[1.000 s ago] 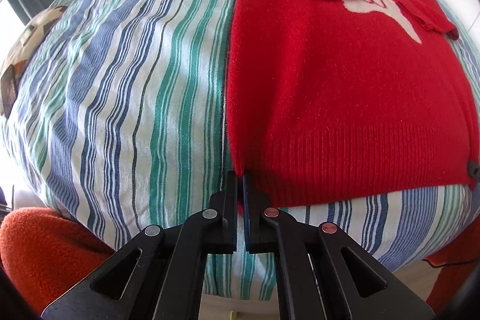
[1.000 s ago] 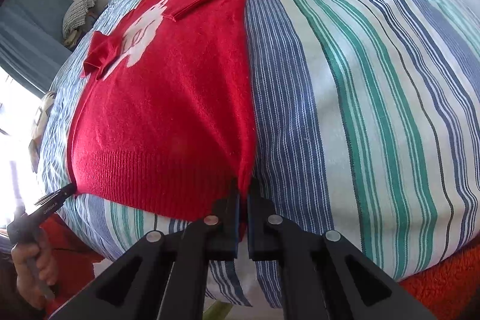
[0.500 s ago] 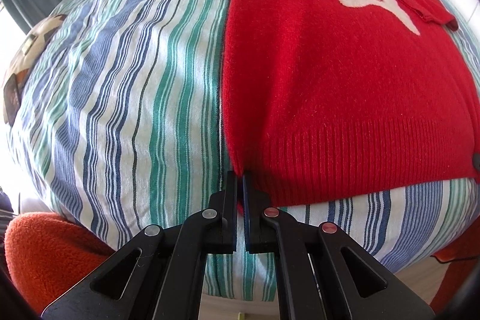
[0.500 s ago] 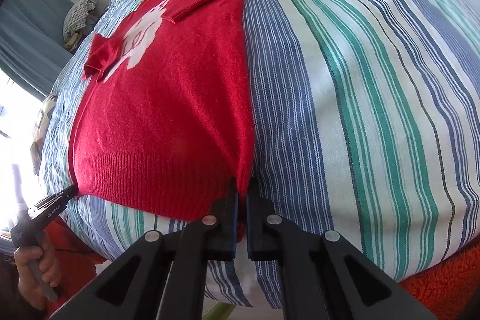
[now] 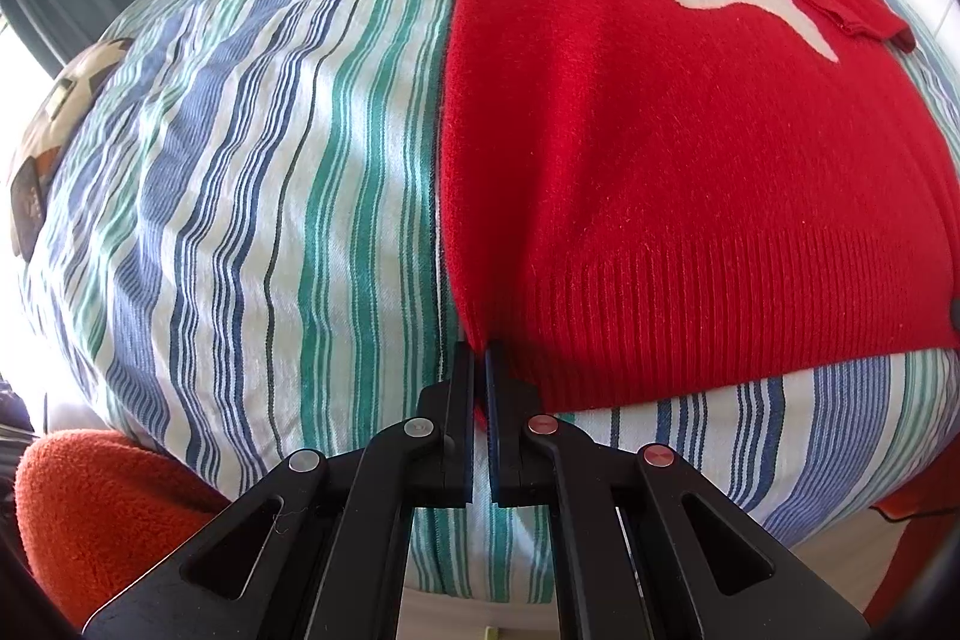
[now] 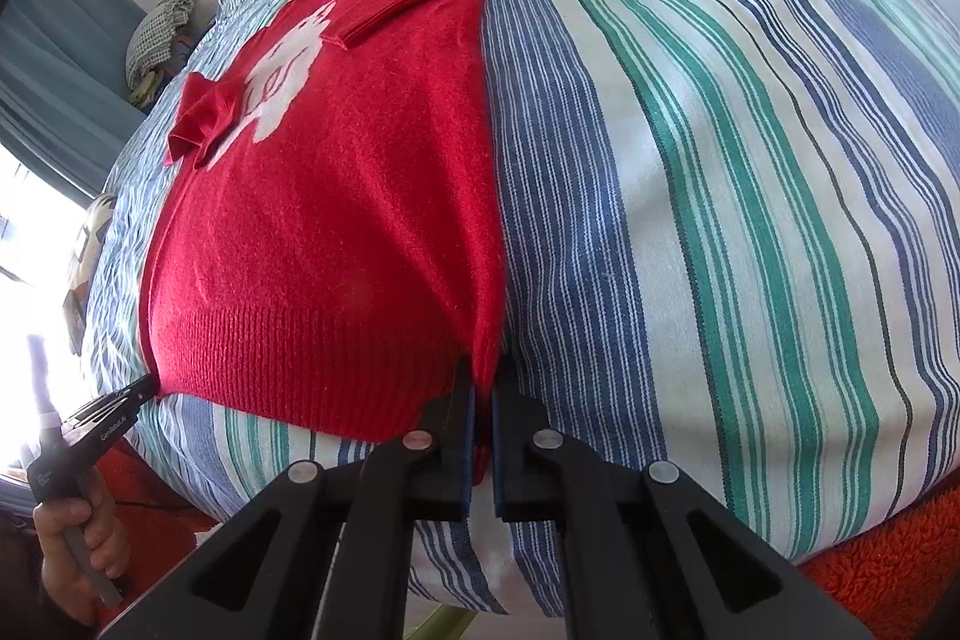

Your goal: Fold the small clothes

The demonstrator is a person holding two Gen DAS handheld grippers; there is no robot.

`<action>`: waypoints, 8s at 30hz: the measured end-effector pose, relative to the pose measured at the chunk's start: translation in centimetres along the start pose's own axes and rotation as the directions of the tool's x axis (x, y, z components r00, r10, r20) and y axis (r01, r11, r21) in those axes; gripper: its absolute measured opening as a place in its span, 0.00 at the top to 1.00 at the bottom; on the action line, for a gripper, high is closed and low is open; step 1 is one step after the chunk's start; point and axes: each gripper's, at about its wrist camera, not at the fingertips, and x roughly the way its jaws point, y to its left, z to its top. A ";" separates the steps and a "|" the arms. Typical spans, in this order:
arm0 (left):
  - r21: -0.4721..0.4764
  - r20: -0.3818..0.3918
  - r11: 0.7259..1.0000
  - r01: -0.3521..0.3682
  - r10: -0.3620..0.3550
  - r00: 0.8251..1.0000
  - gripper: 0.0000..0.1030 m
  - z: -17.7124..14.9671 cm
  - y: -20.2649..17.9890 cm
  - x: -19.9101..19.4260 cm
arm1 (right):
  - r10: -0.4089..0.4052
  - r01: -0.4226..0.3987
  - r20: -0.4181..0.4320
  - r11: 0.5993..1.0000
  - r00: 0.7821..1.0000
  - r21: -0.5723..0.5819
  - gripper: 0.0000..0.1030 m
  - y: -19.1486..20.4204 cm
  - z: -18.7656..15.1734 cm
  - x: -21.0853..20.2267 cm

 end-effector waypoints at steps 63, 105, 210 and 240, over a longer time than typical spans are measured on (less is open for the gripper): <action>-0.197 0.070 0.969 -0.147 0.163 0.984 0.38 -1.5 5.2 -7.6 | -0.107 0.144 0.096 0.748 0.990 -0.648 0.70 12.0 17.2 8.1; -0.163 0.092 0.982 -0.099 0.115 0.989 0.21 -2.9 3.1 -7.5 | -0.519 0.453 0.150 0.829 0.841 0.328 0.67 -24.4 17.4 -7.5; -0.622 0.005 0.778 -0.086 0.114 0.993 0.93 13.2 30.4 7.9 | -0.128 0.167 0.258 0.977 0.958 -0.136 0.28 2.0 1.7 -3.1; -0.032 0.186 0.976 0.214 -0.205 0.961 0.08 2.7 1.5 -4.3 | -0.108 0.167 0.205 0.940 0.973 -0.298 0.28 5.4 1.0 -2.2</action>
